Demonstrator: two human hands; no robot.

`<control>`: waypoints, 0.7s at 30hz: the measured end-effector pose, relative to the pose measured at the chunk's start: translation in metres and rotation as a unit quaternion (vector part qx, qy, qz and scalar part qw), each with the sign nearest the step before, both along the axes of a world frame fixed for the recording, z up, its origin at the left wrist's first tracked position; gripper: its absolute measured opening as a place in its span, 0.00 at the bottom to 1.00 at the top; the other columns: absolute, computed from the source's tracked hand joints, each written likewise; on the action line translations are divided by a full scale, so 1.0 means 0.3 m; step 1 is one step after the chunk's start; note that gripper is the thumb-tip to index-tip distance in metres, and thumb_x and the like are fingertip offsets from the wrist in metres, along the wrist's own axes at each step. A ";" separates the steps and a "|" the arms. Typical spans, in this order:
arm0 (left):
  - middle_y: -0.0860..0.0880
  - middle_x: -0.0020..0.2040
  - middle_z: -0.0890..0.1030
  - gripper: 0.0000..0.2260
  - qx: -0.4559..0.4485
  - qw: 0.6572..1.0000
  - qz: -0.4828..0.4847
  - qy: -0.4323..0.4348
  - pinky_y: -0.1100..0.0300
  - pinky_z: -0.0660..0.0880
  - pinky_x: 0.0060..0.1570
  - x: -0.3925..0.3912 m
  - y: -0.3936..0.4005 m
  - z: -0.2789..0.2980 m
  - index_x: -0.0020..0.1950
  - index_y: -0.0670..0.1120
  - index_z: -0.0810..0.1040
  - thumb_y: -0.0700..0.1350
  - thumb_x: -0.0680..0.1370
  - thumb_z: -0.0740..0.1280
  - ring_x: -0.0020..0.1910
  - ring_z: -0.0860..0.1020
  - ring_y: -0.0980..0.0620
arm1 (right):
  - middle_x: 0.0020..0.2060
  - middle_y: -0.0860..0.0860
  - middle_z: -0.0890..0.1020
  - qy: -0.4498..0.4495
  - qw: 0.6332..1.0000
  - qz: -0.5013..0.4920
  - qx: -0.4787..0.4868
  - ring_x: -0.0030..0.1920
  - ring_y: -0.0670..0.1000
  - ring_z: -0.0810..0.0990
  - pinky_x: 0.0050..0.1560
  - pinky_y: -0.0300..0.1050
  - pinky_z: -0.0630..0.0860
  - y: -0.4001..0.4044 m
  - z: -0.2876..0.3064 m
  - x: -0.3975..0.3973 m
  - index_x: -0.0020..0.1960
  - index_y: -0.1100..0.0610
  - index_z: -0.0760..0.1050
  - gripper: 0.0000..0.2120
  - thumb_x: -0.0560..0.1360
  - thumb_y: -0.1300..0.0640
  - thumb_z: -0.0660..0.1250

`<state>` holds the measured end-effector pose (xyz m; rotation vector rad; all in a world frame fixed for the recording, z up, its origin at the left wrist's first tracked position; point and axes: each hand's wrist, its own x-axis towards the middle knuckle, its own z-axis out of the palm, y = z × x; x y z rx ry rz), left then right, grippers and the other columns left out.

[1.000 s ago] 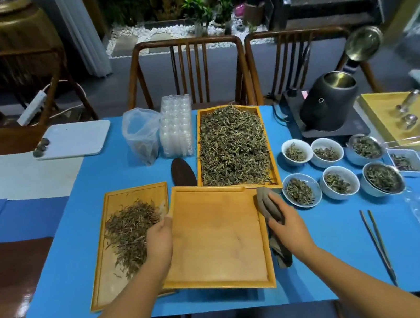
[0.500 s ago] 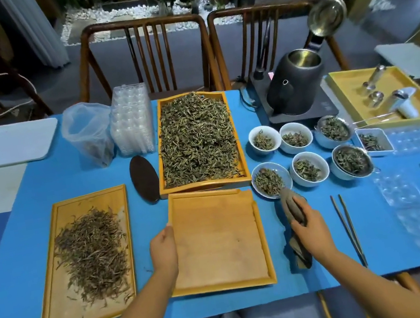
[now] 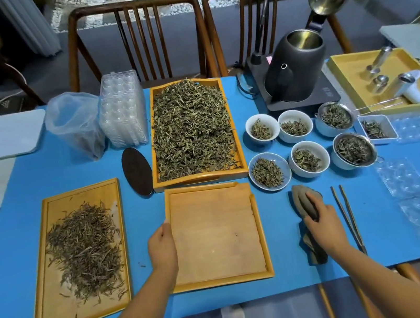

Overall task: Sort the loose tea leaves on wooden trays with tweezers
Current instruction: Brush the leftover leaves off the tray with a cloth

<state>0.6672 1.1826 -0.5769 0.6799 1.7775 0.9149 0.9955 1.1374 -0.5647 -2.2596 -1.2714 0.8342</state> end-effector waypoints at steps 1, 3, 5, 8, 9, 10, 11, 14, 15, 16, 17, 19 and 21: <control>0.43 0.37 0.72 0.16 0.003 1.000 0.005 0.001 0.57 0.66 0.42 0.002 0.000 0.000 0.38 0.40 0.74 0.48 0.81 0.58 0.38 0.70 0.49 | 0.54 0.61 0.72 -0.009 1.000 0.001 -0.004 0.51 0.60 0.73 0.47 0.47 0.68 0.003 -0.004 0.001 0.73 0.49 0.60 0.27 0.77 0.61 0.62; 0.44 0.34 0.68 0.16 0.011 1.000 0.010 0.018 0.58 0.63 0.38 0.007 -0.001 0.002 0.35 0.42 0.69 0.47 0.81 0.58 0.37 0.67 0.49 | 0.51 0.59 0.70 -0.027 1.000 0.005 -0.012 0.49 0.59 0.72 0.46 0.45 0.65 0.009 -0.009 0.001 0.73 0.49 0.60 0.27 0.77 0.61 0.62; 0.44 0.32 0.67 0.17 0.017 0.999 0.006 0.044 0.58 0.62 0.36 0.009 -0.002 0.006 0.32 0.42 0.68 0.46 0.81 0.58 0.36 0.66 0.49 | 0.51 0.58 0.70 -0.040 0.999 0.008 -0.020 0.49 0.59 0.72 0.47 0.45 0.66 0.014 -0.012 0.002 0.74 0.50 0.61 0.27 0.77 0.61 0.62; 0.42 0.39 0.69 0.19 0.013 0.996 -0.004 0.089 0.51 0.70 0.45 0.007 0.004 0.010 0.36 0.34 0.73 0.45 0.81 0.58 0.38 0.68 0.50 | 0.52 0.60 0.71 -0.053 0.998 0.014 -0.020 0.51 0.60 0.72 0.48 0.46 0.67 0.019 -0.012 0.003 0.73 0.50 0.62 0.27 0.76 0.62 0.62; 0.42 0.42 0.69 0.18 0.013 0.995 -0.008 0.102 0.51 0.69 0.47 0.008 0.005 0.011 0.36 0.36 0.72 0.45 0.81 0.58 0.39 0.68 0.50 | 0.52 0.60 0.71 -0.057 0.998 0.016 -0.020 0.52 0.60 0.72 0.50 0.47 0.68 0.020 -0.011 0.001 0.73 0.50 0.62 0.27 0.76 0.62 0.62; 0.41 0.45 0.69 0.17 0.012 0.993 -0.010 0.114 0.55 0.68 0.47 0.009 0.006 0.012 0.36 0.37 0.73 0.44 0.81 0.58 0.40 0.68 0.49 | 0.53 0.60 0.71 -0.060 0.998 0.016 -0.021 0.52 0.60 0.72 0.51 0.48 0.68 0.021 -0.010 0.000 0.73 0.50 0.62 0.27 0.76 0.62 0.62; 0.42 0.47 0.70 0.16 0.010 0.992 -0.013 0.125 0.60 0.65 0.47 0.010 0.007 0.013 0.37 0.38 0.73 0.44 0.81 0.58 0.41 0.69 0.49 | 0.53 0.60 0.71 -0.063 0.998 0.017 -0.022 0.52 0.61 0.72 0.52 0.49 0.69 0.022 -0.009 -0.001 0.73 0.50 0.62 0.27 0.76 0.62 0.62; 0.41 0.47 0.72 0.16 0.013 0.991 -0.019 0.134 0.61 0.64 0.48 0.011 0.007 0.011 0.42 0.34 0.77 0.44 0.81 0.58 0.43 0.70 0.49 | 0.53 0.60 0.71 -0.069 0.997 0.017 -0.023 0.53 0.61 0.72 0.53 0.51 0.70 0.021 -0.008 -0.004 0.73 0.50 0.61 0.27 0.76 0.62 0.62; 0.40 0.46 0.72 0.17 0.014 0.991 -0.020 0.133 0.61 0.65 0.48 0.010 0.009 0.011 0.44 0.32 0.77 0.44 0.81 0.58 0.43 0.70 0.49 | 0.53 0.61 0.71 -0.069 0.997 0.016 -0.023 0.53 0.61 0.72 0.53 0.51 0.70 0.021 -0.007 -0.005 0.73 0.50 0.61 0.27 0.76 0.62 0.62; 0.40 0.46 0.72 0.17 0.015 0.991 -0.020 0.133 0.61 0.65 0.48 0.010 0.010 0.012 0.45 0.31 0.77 0.44 0.81 0.58 0.43 0.70 0.49 | 0.53 0.61 0.71 -0.069 0.997 0.014 -0.024 0.53 0.61 0.72 0.53 0.51 0.70 0.021 -0.007 -0.007 0.73 0.50 0.61 0.27 0.76 0.62 0.62; 0.40 0.45 0.72 0.18 0.016 0.991 -0.021 0.134 0.60 0.65 0.48 0.009 0.011 0.013 0.42 0.32 0.77 0.43 0.81 0.58 0.43 0.70 0.49 | 0.54 0.61 0.71 -0.068 0.997 0.011 -0.025 0.53 0.61 0.72 0.53 0.51 0.70 0.021 -0.006 -0.007 0.73 0.49 0.61 0.27 0.76 0.61 0.62; 0.41 0.40 0.70 0.19 0.017 0.989 -0.026 0.142 0.60 0.64 0.45 0.010 0.013 0.012 0.31 0.39 0.71 0.43 0.81 0.58 0.37 0.68 0.50 | 0.55 0.61 0.71 -0.067 0.997 0.008 -0.029 0.53 0.62 0.72 0.54 0.52 0.71 0.022 -0.005 -0.010 0.74 0.49 0.60 0.27 0.77 0.60 0.62; 0.45 0.34 0.66 0.22 0.018 0.988 -0.034 0.151 0.60 0.62 0.42 0.008 0.014 0.013 0.26 0.45 0.63 0.43 0.81 0.58 0.31 0.64 0.53 | 0.56 0.61 0.71 -0.068 0.997 0.007 -0.033 0.53 0.62 0.73 0.54 0.52 0.71 0.021 -0.002 -0.012 0.74 0.49 0.60 0.27 0.77 0.59 0.62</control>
